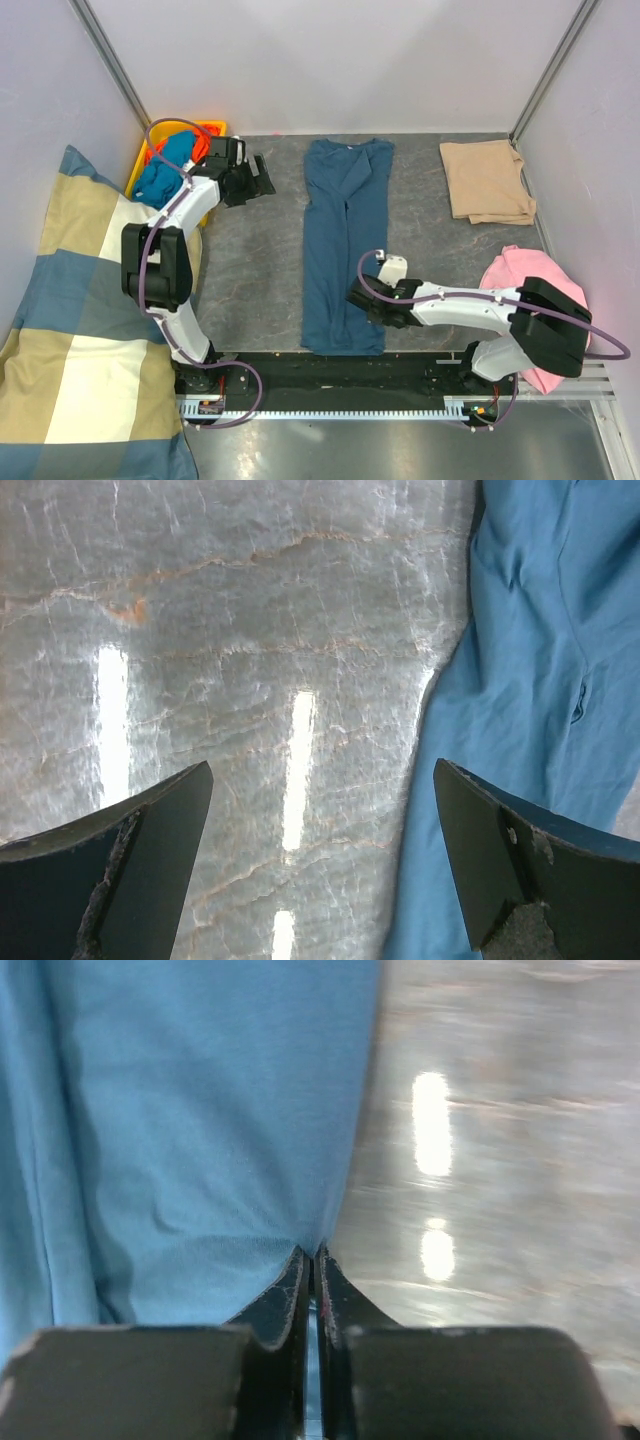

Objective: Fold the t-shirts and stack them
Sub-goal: Fold the tshirt

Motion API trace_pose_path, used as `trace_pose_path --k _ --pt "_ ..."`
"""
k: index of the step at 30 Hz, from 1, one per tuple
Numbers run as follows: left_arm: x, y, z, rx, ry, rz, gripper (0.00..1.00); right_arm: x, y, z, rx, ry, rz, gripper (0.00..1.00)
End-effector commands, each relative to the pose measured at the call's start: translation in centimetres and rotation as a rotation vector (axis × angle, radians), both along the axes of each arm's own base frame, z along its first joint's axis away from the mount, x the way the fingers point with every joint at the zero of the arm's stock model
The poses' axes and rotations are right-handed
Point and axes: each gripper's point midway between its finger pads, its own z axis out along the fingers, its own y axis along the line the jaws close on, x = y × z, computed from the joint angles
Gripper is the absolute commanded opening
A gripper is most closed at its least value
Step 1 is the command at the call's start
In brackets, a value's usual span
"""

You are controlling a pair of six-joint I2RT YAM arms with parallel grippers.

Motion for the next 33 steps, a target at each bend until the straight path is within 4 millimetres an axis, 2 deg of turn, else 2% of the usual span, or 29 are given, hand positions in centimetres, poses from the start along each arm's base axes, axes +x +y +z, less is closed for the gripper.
trace_pose_path --k 1,4,5,7,8,10,11,14,15,17,18,21,24,27,33 --pt "-1.2 -0.6 2.3 -0.050 -0.035 0.021 1.00 -1.4 -6.4 0.4 -0.206 0.008 -0.037 0.45" --pt "-2.6 -1.4 2.2 -0.073 -0.032 0.013 1.00 -1.1 -7.3 2.5 -0.219 -0.029 -0.052 0.75" --pt "-3.2 -1.6 2.2 -0.080 -0.036 0.006 1.00 -0.6 -7.1 3.7 -0.207 -0.059 -0.057 0.78" --pt "-3.9 -2.3 2.3 -0.094 -0.037 -0.001 1.00 -0.1 -6.6 5.8 -0.178 -0.097 -0.032 0.81" --pt "-4.4 -2.4 1.9 -0.098 -0.030 -0.005 1.00 0.5 -5.8 7.2 -0.142 -0.122 -0.023 0.81" --pt "-5.0 -3.1 2.5 -0.107 -0.045 -0.023 1.00 1.1 -4.6 9.2 -0.090 -0.155 0.006 0.81" --pt "-5.4 -3.3 2.2 -0.105 -0.041 -0.028 1.00 1.4 -3.0 10.4 -0.046 -0.165 0.055 0.81" --pt "-6.6 -4.2 2.0 -0.098 -0.040 -0.057 1.00 1.8 0.3 11.8 0.035 -0.170 0.162 0.77" --pt "-6.9 -4.4 2.0 -0.096 -0.043 -0.064 1.00 1.4 1.5 11.3 0.061 -0.137 0.198 0.74" --pt "-7.7 -4.9 1.3 -0.088 -0.029 -0.075 1.00 1.2 2.4 10.9 0.083 -0.123 0.220 0.69" --pt "-7.9 -4.9 1.1 -0.087 -0.024 -0.074 1.00 1.2 3.3 10.4 0.102 -0.111 0.231 0.63" --pt "-8.5 -4.9 0.2 -0.091 -0.009 -0.075 1.00 1.2 4.2 9.1 0.107 -0.100 0.238 0.51" --pt "-9.0 -5.1 -0.5 -0.093 0.009 -0.079 1.00 1.1 4.9 7.5 0.107 -0.076 0.254 0.45" --pt "-9.1 -5.1 -0.7 -0.097 0.013 -0.079 1.00 0.6 5.7 5.9 0.097 -0.037 0.277 0.45" --pt "-9.0 -5.0 -0.9 -0.093 0.013 -0.082 1.00 -0.9 7.0 4.7 0.107 -0.004 0.302 0.45"
